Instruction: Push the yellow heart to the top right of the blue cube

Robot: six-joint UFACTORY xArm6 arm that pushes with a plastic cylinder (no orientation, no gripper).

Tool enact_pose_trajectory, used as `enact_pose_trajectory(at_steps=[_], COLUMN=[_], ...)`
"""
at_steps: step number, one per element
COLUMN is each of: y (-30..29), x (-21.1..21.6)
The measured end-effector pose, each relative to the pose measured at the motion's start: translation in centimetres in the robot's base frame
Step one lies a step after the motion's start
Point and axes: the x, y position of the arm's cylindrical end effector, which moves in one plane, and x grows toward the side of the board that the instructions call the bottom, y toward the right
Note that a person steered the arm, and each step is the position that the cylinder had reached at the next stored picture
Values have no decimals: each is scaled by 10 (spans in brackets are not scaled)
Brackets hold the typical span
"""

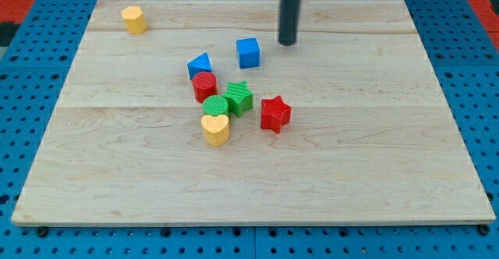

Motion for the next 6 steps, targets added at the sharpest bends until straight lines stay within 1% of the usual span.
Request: enact_pose_trajectory(at_steps=[1, 2, 3, 4, 5, 6], y=[29, 6, -100, -164, -158, -117], x=[89, 191, 217, 186, 173, 172])
